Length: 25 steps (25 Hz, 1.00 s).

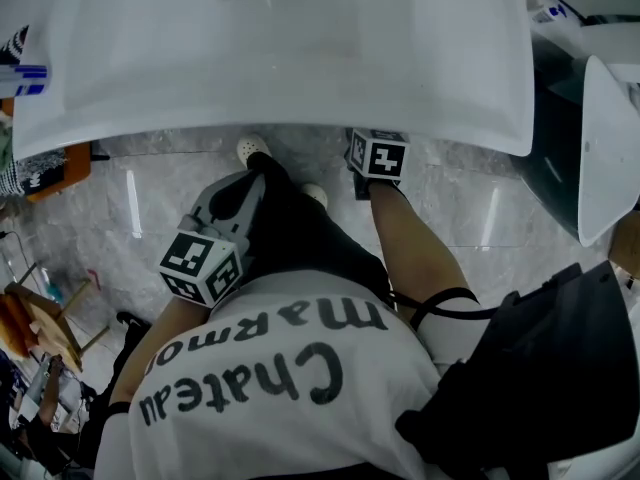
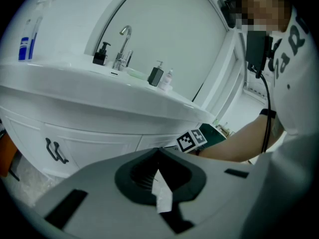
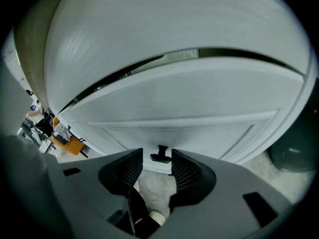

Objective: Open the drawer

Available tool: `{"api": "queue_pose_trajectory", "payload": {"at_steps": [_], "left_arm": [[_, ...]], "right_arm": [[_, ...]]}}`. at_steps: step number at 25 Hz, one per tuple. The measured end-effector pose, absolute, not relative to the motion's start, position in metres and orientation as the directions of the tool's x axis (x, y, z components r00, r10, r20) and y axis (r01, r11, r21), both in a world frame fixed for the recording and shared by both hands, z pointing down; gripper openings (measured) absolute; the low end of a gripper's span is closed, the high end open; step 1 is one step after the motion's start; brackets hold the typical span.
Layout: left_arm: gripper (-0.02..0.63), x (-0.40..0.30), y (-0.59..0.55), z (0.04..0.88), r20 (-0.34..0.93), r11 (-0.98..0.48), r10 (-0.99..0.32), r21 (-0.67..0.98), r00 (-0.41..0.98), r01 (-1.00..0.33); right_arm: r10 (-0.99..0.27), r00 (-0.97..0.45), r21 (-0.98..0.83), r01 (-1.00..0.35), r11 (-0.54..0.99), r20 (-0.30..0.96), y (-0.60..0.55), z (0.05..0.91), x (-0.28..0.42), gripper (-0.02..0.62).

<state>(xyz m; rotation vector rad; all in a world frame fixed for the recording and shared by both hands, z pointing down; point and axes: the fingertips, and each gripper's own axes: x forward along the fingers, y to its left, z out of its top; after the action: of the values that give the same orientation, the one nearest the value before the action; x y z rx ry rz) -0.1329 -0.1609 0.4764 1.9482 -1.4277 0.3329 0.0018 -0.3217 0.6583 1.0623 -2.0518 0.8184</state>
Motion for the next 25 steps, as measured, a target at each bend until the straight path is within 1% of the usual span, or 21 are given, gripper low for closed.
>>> {"api": "queue_pose_trajectory", "payload": {"at_steps": [1,2,3,16,25], "left_arm": [[0.008,-0.1334,-0.1609,0.4765,0.571,-0.157,-0.737,0.375,0.361,-0.914],[0.008,-0.1338,-0.1608,0.4765,0.572,-0.156,-0.738,0.373,0.359,-0.914],[0.008,-0.1341,-0.1606,0.4765,0.572,-0.154,-0.738,0.372,0.357,-0.915],[0.008,-0.1300,-0.1551,0.4764,0.573,-0.149,-0.744,0.358,0.343,-0.922],[0.008,-0.1307,-0.1513,0.4697,0.575,-0.120,-0.757,0.345,0.310,-0.931]], "right_arm": [[-0.435,-0.426,-0.209,-0.861,0.464,0.793,-0.3243,0.6589,0.0023,0.179],[-0.440,-0.417,-0.202,-0.867,0.456,0.796,-0.3262,0.6592,0.0032,0.150],[-0.443,-0.412,-0.200,-0.870,0.450,0.796,-0.3271,0.6594,0.0041,0.140],[-0.441,-0.412,-0.231,-0.883,0.408,0.797,-0.3262,0.6604,0.0080,0.132],[-0.395,-0.429,-0.266,-0.876,0.403,0.813,-0.3251,0.6591,0.0098,0.129]]}}
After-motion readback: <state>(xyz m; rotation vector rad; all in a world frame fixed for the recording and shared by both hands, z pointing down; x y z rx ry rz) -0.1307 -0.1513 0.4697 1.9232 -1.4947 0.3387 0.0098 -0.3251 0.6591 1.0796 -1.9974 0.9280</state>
